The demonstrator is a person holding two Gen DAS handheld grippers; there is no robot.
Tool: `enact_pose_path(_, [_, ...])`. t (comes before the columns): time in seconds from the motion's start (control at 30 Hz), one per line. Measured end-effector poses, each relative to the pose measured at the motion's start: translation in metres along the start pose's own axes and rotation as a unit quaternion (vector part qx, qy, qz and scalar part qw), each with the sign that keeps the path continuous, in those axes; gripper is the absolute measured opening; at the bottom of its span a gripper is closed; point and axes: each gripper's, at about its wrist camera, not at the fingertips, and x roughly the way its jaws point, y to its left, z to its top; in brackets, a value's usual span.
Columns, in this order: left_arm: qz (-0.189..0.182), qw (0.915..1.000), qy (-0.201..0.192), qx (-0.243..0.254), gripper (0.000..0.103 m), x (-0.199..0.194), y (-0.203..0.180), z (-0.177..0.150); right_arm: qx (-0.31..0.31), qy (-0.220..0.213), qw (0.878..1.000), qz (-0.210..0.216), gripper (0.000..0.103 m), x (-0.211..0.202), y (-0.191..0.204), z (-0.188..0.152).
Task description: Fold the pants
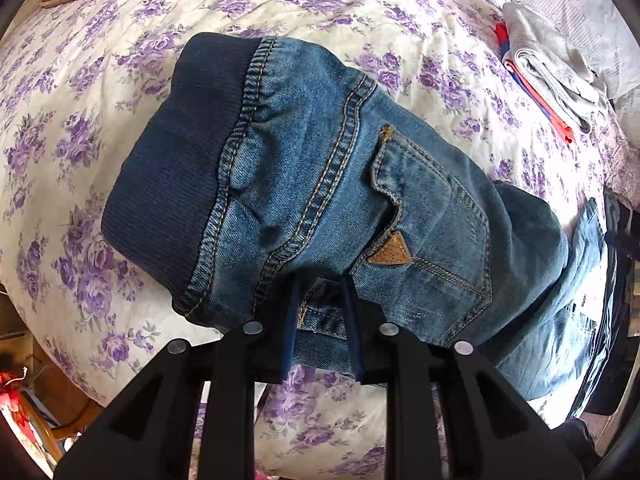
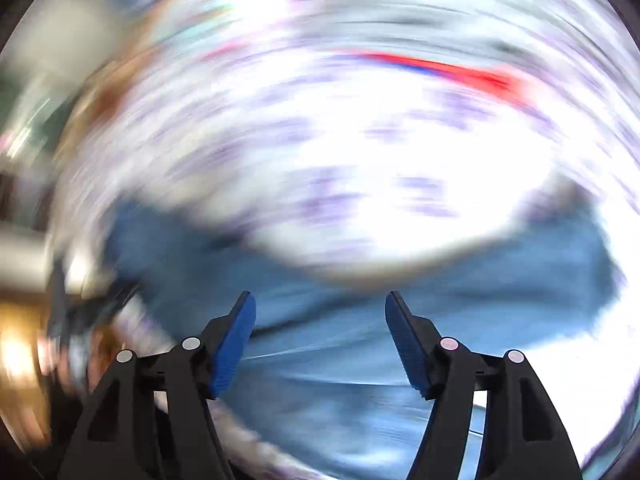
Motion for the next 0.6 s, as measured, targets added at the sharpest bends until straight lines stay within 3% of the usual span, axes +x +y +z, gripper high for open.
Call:
enact_pose_path(0.07, [0.000,1.0000,-0.001,0.001,0.021,0.000,0.000,0.000,0.114,0.026,0.993,-0.010,0.068,-0.002,-0.062,0.020])
enact_pose_path(0.13, [0.000,1.0000,-0.002,0.002,0.021,0.000,0.000,0.001,0.178,0.035,0.982,-0.046,0.068,-0.002,-0.097,0.035])
enact_pose_path(0.23, [-0.007,1.0000,-0.004,0.001,0.021,0.000,0.001,0.000,0.207,0.045,0.976,-0.055,0.068,0.009,-0.112,0.055])
enact_pose_path(0.37, [-0.023,0.9997,-0.013,-0.002,0.021,-0.001,0.007,-0.001,0.237,0.062,0.963,-0.110,0.067,0.036,-0.120,0.075])
enact_pose_path(0.47, [-0.031,0.9993,-0.019,-0.005,0.021,-0.002,0.011,-0.002,0.251,0.095,0.948,-0.171,0.068,0.067,-0.123,0.074])
enact_pose_path(0.53, [-0.037,0.9990,-0.021,-0.009,0.021,-0.003,0.014,-0.002,0.248,0.078,0.949,-0.177,0.068,0.073,-0.121,0.067])
enact_pose_path(0.57, [-0.041,0.9989,-0.021,-0.012,0.020,-0.003,0.016,-0.003,0.238,0.071,0.952,-0.181,0.065,0.073,-0.118,0.065])
enact_pose_path(0.6, [-0.043,0.9987,-0.021,-0.014,0.020,-0.003,0.017,-0.003,0.221,0.065,0.954,-0.190,0.046,0.070,-0.115,0.064])
